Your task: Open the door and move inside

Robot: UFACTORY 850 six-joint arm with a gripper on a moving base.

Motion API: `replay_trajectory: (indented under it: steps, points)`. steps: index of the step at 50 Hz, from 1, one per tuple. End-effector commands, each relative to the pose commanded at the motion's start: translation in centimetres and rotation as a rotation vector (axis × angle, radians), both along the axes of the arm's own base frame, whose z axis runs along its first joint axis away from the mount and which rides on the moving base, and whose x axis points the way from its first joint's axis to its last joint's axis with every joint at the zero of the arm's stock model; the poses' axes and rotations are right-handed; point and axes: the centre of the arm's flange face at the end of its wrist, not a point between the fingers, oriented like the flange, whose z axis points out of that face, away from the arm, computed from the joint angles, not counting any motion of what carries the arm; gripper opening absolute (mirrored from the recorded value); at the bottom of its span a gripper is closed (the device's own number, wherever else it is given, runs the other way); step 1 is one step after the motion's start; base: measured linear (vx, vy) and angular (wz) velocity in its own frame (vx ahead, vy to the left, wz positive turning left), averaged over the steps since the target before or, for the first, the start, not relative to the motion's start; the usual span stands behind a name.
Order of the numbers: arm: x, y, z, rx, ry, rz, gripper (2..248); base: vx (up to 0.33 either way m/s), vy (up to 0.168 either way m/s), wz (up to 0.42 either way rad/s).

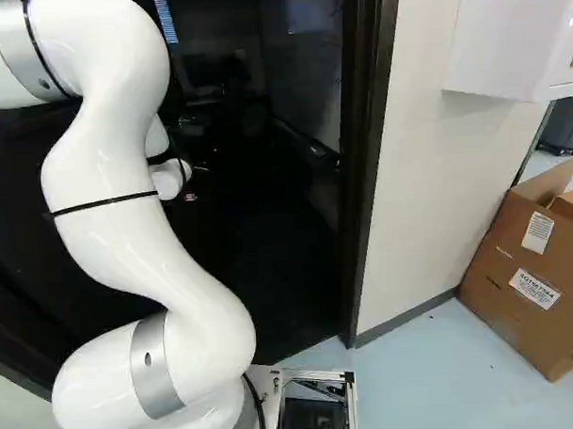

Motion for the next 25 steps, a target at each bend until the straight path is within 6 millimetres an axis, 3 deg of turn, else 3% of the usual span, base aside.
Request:
replay_trajectory:
  steps: [25]
  points:
    - [-4.9,-0.4,0.5,-0.010,0.023,0.033,247,0.000,0.000,0.000]
